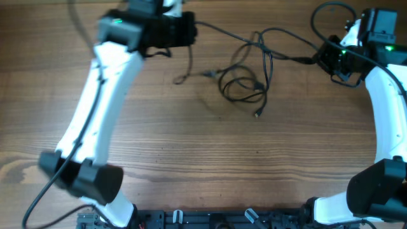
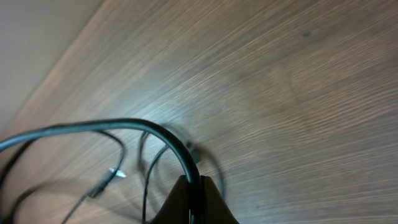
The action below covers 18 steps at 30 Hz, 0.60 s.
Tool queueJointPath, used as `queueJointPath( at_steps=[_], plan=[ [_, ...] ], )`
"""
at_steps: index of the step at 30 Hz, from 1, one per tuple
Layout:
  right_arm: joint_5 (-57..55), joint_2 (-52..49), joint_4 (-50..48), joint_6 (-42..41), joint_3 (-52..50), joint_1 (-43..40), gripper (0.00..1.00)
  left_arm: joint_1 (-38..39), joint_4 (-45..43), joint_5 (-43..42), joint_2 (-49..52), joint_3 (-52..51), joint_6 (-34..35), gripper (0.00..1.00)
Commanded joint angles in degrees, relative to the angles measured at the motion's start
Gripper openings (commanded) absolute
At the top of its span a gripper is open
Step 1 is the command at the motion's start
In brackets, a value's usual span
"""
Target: Untangle cables
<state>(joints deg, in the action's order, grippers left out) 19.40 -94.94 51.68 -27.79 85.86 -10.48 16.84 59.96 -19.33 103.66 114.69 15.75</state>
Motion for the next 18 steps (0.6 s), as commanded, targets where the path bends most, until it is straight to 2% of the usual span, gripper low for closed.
queueJointPath(
  at_steps=[1, 6, 11, 16, 18],
  plan=[
    [-8.07, -0.44, 1.60, 2.38, -0.39, -4.70, 0.04, -8.50, 1.33, 5.35, -2.84, 0.39, 1.27, 0.04],
    [-8.74, -0.44, 2.03, 3.63, -0.39, -6.64, 0.04, -13.53, 4.35, 5.53, -2.78, 0.39, 1.22, 0.04],
    [-16.68, -0.50, 2.49, 2.38, -0.39, -6.86, 0.04, -16.20, 6.29, 8.98, -2.78, 0.39, 1.22, 0.04],
    [-11.41, -0.50, 2.80, 5.99, -0.39, -6.84, 0.04, -17.00, 6.73, 8.94, -2.78, 0.39, 1.25, 0.04],
    [-3.21, -0.48, 2.08, 10.93, -0.39, -6.78, 0.04, -16.94, 6.69, 8.85, -2.78, 0.39, 1.25, 0.04]
  ],
)
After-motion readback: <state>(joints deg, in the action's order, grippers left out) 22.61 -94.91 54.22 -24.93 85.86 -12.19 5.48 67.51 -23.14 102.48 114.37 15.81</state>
